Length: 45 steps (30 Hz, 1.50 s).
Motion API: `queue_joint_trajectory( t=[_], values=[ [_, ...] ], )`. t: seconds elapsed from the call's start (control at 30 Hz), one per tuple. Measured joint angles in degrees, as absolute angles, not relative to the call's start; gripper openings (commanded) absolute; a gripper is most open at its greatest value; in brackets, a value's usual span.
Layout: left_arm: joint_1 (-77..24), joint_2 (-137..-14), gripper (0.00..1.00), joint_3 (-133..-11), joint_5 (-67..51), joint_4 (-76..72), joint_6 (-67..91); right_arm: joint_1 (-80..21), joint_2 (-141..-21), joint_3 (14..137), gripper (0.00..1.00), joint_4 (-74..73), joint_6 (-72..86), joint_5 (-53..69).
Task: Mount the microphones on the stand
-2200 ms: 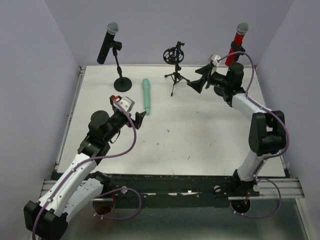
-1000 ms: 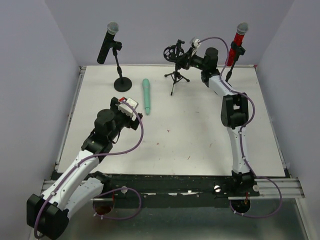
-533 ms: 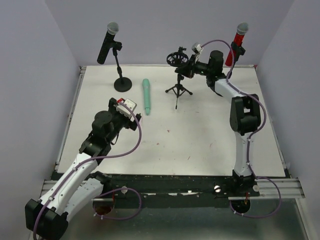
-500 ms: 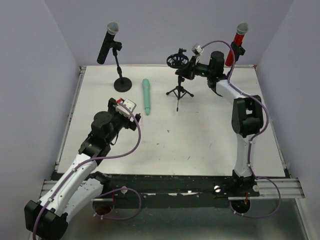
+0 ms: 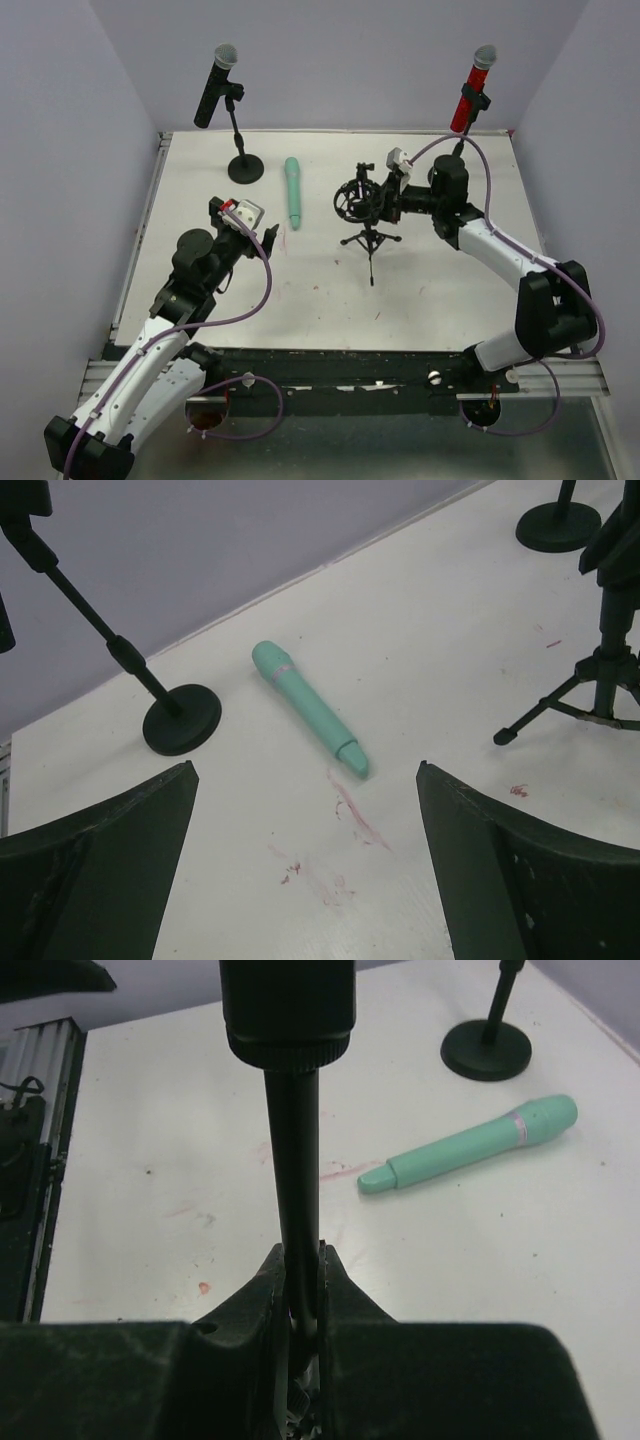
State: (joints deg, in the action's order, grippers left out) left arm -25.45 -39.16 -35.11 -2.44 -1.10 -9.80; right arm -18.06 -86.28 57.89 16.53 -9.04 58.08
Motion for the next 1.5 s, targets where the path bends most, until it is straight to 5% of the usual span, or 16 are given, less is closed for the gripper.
queue_joint_trajectory(
  t=[0.4, 0.77, 0.87, 1.13, 1.5],
  values=[
    [-25.45, -39.00, 0.98, -35.11, -2.42, -1.15, -9.34, -17.78, -79.44, 42.63, 0.16, 27.86, -9.93, 56.14],
    [-25.45, -39.00, 0.98, -35.11, -2.61, -1.15, -8.91, -17.56, -78.08, 40.71, 0.39, 24.25, -15.11, 56.64],
    [-25.45, -39.00, 0.98, -35.11, -3.07, -1.17, -8.73, -16.82, -78.00, 40.64, 0.48, 22.74, -16.01, 56.69],
    [-25.45, -39.00, 0.98, -35.11, -4.27, -1.17, -7.86, -13.61, -77.73, 40.62, 0.99, 19.42, -16.08, 56.93],
    [-23.14, -50.22, 0.98, -42.54, -11.73, -0.19, 8.43, -6.96, -75.59, 44.99, 1.00, -0.47, -28.71, 59.33]
  ],
)
